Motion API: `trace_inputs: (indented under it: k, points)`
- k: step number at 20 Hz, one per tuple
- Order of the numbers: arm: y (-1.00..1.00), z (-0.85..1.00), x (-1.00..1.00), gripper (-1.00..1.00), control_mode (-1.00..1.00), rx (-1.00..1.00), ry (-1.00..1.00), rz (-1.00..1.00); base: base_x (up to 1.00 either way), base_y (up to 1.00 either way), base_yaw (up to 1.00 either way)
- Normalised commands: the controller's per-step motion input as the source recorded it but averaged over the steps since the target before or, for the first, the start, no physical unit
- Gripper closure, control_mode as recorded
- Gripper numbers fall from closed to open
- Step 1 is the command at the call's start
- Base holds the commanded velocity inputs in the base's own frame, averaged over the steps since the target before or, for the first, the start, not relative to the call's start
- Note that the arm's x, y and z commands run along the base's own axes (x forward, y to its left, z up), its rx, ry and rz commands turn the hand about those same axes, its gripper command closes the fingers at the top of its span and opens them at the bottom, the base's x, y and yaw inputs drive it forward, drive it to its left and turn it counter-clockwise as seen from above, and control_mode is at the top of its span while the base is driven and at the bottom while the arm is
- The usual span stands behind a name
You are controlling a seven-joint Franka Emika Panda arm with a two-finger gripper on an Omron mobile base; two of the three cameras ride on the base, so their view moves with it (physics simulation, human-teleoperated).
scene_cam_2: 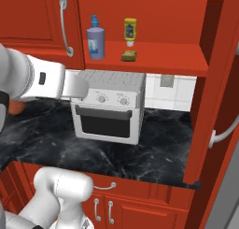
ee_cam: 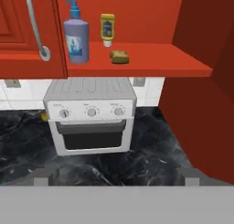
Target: Pick the soap dispenser and sponge from the cabinet and place them on the counter.
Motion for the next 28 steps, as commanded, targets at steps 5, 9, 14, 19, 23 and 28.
trace_inputs:
  k: [5, 9, 14, 19, 23, 28]
  points:
    - [0.24, 0.00, -0.08, -1.00, -1.00, 0.05, -0.16, 0.10, 0.00, 0.00, 0.00]
    - [0.28, 0.00, 0.00, -1.00, -1.00, 0.08, -0.19, 0.12, 0.00, 0.00, 0.00]
    - [0.32, 0.03, -0.02, -1.00, -1.00, 0.01, -0.12, 0.04, 0.00, 0.00, 0.00]
    - [0.37, 0.07, -0.13, -1.00, -1.00, 0.00, -0.16, 0.00, 0.00, 0.00, 0.00]
    - [0.21, 0.07, -0.19, -1.00, -1.00, 0.00, -0.16, 0.00, 0.00, 0.00, 0.00]
    - [0.22, 0.10, -0.13, -1.00, -1.00, 0.00, -0.20, 0.00, 0.00, 0.00, 0.00]
